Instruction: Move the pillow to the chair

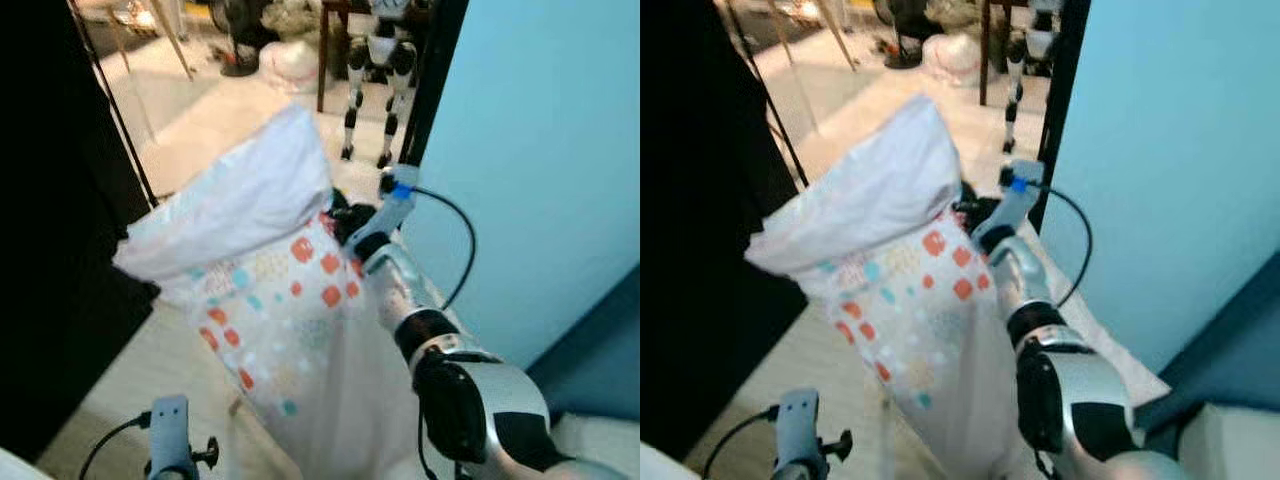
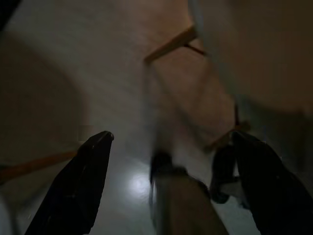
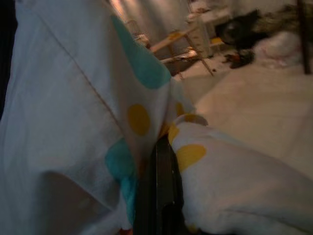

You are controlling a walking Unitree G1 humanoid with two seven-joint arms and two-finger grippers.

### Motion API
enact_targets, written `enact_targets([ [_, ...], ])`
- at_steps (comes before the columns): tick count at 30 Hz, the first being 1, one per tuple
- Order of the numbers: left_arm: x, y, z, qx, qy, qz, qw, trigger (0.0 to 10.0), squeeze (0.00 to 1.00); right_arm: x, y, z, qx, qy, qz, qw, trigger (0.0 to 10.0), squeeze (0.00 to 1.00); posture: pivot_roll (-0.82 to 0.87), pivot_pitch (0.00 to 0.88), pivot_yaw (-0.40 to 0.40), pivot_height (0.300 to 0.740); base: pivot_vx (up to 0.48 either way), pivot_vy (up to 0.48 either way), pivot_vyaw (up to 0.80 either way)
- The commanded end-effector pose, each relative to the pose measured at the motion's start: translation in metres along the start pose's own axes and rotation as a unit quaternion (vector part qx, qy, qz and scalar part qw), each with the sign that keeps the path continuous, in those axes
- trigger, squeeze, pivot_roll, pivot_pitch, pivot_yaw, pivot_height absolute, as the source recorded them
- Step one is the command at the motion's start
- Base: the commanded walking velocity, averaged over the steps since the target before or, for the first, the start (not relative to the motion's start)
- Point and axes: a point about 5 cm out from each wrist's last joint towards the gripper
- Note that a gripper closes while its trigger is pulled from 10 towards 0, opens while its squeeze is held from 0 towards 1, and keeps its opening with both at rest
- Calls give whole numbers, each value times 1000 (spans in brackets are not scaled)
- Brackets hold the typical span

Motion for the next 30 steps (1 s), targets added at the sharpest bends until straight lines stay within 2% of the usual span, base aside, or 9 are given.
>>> enact_targets([
  [1, -8, -10, -3, 18, -20, 8, 1000, 10000, 0, 2, -19, 7, 48, 5, -37, 998, 10000, 0, -14, 25, -50, 740, 416, 0, 0],
  [6, -18, -10, -6, 21, -37, 10, 999, 10000, 0, -34, -24, -6, 51, -95, -136, 985, 10000, 0, -9, 36, -54, 740, 189, 0, 0],
  [8, -27, -11, -9, 23, -48, 11, 999, 10000, 0, -62, -26, -21, 60, -170, -186, 966, 10000, 0, -9, 46, -52, 740, 0, 0, 0],
  [10, -29, -11, -10, 23, -51, 11, 998, 10000, 0, -69, -27, -25, 67, -186, -197, 960, 10000, 0, -9, 48, -52, 740, 0, 0, 0],
  [14, -38, -13, -13, 24, -65, 20, 997, 10000, 0, -99, -35, -44, 108, -260, -264, 923, 10000, 0, -13, 79, -51, 740, 0, 0, 0],
  [16, -43, -14, -16, 24, -71, 23, 997, 10000, 0, -110, -39, -53, 128, -276, -298, 905, 10000, 0, -13, 92, -48, 740, 0, 0, 0],
  [21, -51, -16, -20, 23, -80, 27, 996, 10000, 0, -118, -48, -58, 144, -274, -301, 902, 10000, 0, -15, 127, -41, 740, 0, 0, 0],
  [26, -58, -18, -23, 21, -89, 35, 995, 10000, 0, -128, -53, -65, 148, -292, -338, 882, 10000, 0, -12, 155, -37, 740, 0, 0, 0],
  [30, -63, -19, -26, 21, -94, 37, 995, 10000, 0, -124, -30, -66, 52, -306, -393, 866, 10000, 0, -5, 173, -36, 740, 0, 0, 0],
])
Point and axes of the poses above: a point about 5 cm out from each wrist's last joint towards the gripper, its own z axis pointing out of the wrist towards the gripper, its own x axis along the axis of the wrist's last joint, y = z × x, and after that the axes turned 5 degrees about -z, right-handed
